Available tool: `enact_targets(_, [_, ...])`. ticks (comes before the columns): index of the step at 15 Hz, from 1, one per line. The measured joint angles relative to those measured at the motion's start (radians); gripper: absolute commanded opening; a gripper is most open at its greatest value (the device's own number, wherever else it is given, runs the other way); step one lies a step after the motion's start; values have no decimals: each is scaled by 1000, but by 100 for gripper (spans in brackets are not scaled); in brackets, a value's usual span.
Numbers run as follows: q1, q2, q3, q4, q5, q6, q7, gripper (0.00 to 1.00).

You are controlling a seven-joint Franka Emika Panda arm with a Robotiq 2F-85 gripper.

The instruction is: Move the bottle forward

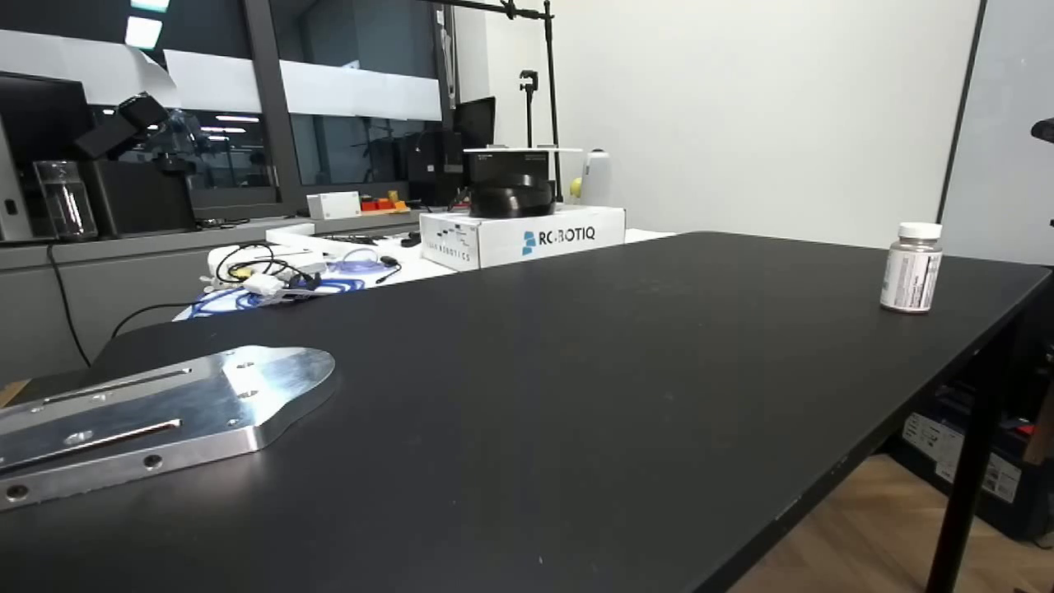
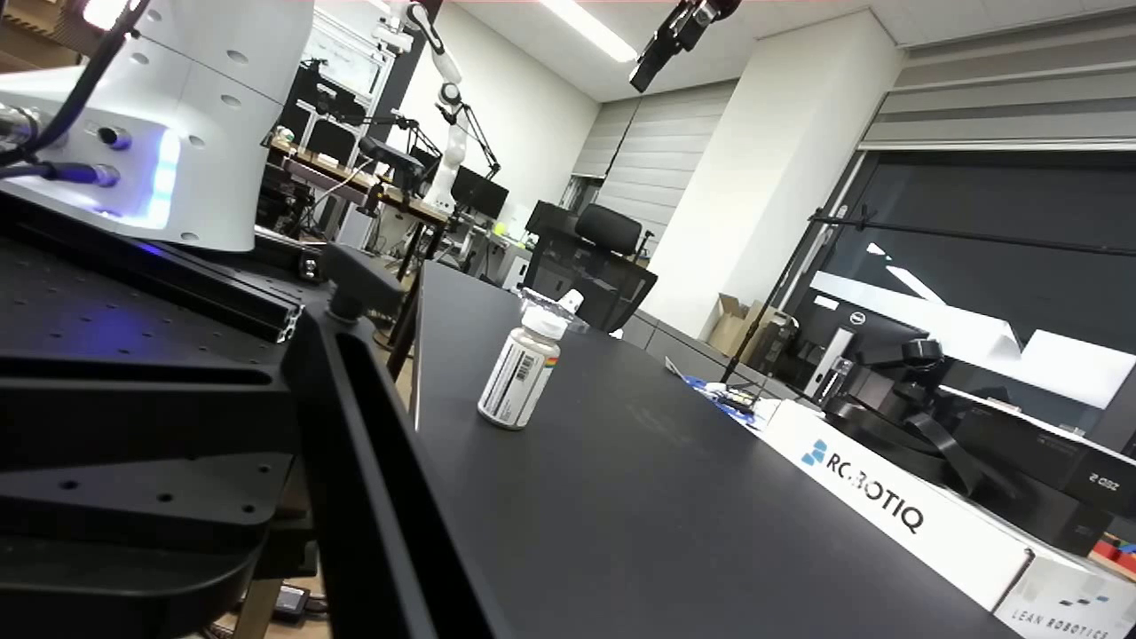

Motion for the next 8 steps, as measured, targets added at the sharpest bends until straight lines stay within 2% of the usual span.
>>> enact_targets(3, [1, -19, -26, -57, 5, 70, 1, 100])
enact_targets(8, [-17, -101, -127, -246, 46, 263, -13, 100])
